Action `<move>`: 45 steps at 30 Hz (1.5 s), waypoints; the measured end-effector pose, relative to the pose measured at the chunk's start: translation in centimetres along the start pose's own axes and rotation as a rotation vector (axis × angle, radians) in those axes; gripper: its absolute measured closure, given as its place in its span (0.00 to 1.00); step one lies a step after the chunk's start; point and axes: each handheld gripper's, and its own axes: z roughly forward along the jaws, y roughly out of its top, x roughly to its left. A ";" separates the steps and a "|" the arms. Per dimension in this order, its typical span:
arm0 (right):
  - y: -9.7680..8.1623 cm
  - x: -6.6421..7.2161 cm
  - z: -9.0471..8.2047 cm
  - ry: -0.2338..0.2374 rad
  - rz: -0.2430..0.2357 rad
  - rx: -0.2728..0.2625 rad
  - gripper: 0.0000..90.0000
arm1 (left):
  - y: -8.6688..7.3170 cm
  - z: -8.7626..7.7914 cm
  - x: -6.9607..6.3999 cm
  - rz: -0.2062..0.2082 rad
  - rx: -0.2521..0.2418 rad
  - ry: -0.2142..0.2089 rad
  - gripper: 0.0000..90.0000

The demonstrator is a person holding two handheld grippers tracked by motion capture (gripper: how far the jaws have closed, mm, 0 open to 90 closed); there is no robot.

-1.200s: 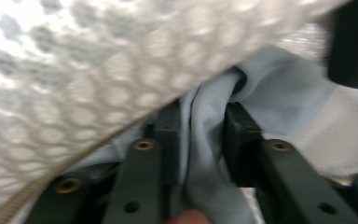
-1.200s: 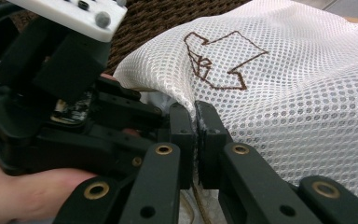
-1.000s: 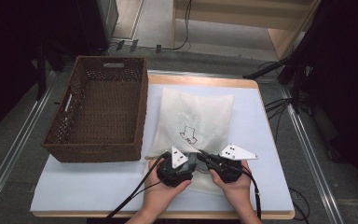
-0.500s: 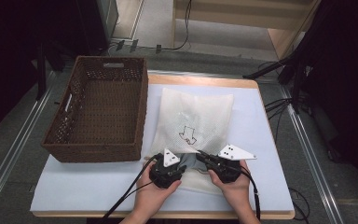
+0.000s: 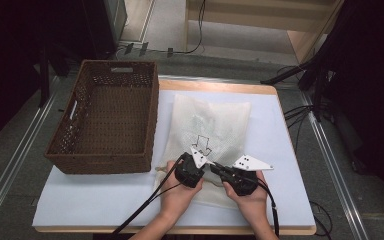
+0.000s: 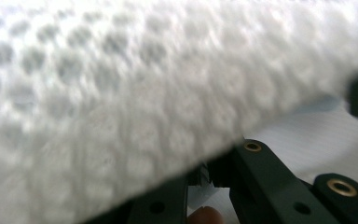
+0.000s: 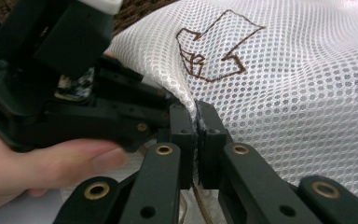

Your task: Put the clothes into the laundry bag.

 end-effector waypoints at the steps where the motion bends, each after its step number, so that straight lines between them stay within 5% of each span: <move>1: 0.0 0.0 0.0 0.000 0.004 0.007 0.98 | 0.1 0.1 0.1 -0.005 -0.002 0.015 0.97; 3: -0.1 0.0 0.2 0.002 0.002 0.016 0.98 | 0.1 0.6 0.4 -0.031 -0.028 0.076 0.97; 5: -0.3 0.1 0.5 0.002 -0.001 0.030 0.98 | 0.2 0.9 0.8 -0.049 -0.024 0.083 0.97; 8: -0.5 0.2 0.7 -0.016 -0.018 0.042 0.98 | 0.1 0.8 0.9 -0.058 -0.022 0.033 0.95; 13: -0.6 -0.2 0.7 -0.012 -0.002 0.041 0.98 | -1.0 -0.9 1.3 -0.036 -0.045 -0.097 0.77; 18: -0.6 -0.3 0.7 -0.011 0.001 0.037 0.98 | -2.3 -2.3 1.9 -0.036 -0.028 -0.130 0.64; 23: -0.6 -0.3 0.7 -0.011 0.003 0.038 0.98 | -3.1 -2.5 3.1 -0.094 0.021 -0.111 0.71; 26: -0.6 -0.2 0.8 -0.012 0.000 0.042 0.98 | -2.3 -2.1 3.3 -0.122 0.059 -0.106 0.88; 30: -0.6 0.0 0.8 -0.010 -0.005 0.039 0.98 | -1.0 -1.2 2.8 -0.099 0.089 -0.101 0.94; 36: -0.7 -0.1 0.8 -0.008 -0.006 0.042 0.98 | 0.0 0.3 2.5 -0.093 0.065 -0.045 0.96; 45: -0.8 0.2 1.0 -0.008 -0.012 0.050 0.98 | 0.6 1.3 3.2 -0.222 0.029 0.016 0.98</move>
